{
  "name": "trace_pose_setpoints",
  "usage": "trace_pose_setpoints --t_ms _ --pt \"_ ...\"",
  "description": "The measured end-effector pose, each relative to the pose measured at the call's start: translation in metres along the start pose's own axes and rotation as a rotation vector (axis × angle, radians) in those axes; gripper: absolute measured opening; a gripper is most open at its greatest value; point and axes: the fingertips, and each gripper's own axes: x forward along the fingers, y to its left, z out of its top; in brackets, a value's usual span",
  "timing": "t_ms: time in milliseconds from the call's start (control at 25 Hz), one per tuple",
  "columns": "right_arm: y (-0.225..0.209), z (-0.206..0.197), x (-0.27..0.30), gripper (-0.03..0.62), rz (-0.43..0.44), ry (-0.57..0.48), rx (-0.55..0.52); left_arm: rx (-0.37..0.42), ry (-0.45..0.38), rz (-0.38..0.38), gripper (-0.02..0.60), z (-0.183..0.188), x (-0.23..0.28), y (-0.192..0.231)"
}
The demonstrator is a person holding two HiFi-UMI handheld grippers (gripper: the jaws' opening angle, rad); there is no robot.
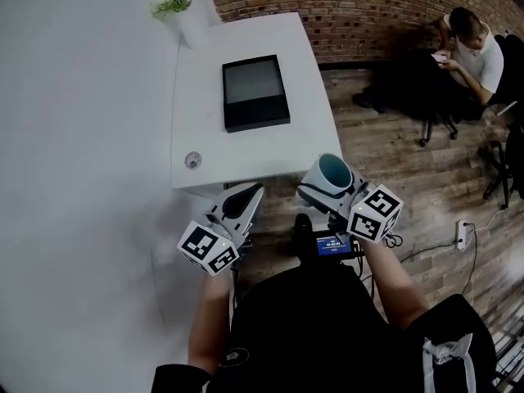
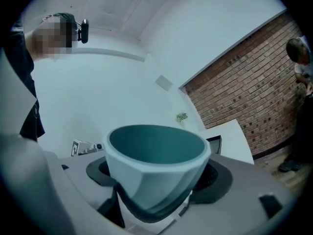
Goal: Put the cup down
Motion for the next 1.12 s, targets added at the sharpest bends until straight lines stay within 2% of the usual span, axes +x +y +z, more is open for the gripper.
trace_pose_setpoints --t_ms 240,440,800,1120 --pt "-0.057 0.028 0.028 0.404 0.005 -0.01 0.029 -0.003 0.009 0.057 0.008 0.018 0.046 0.048" --pt "-0.086 0.039 0.046 0.405 0.035 0.016 0.04 -0.012 0.022 0.084 0.008 0.027 0.07 0.067" --pt "-0.097 0.033 0.067 0.405 0.069 0.058 0.048 -0.05 0.027 0.098 0.008 0.02 0.073 0.084" --pt "-0.091 0.034 0.096 0.405 0.042 0.054 0.034 -0.05 0.023 0.055 0.008 0.023 0.067 0.113"
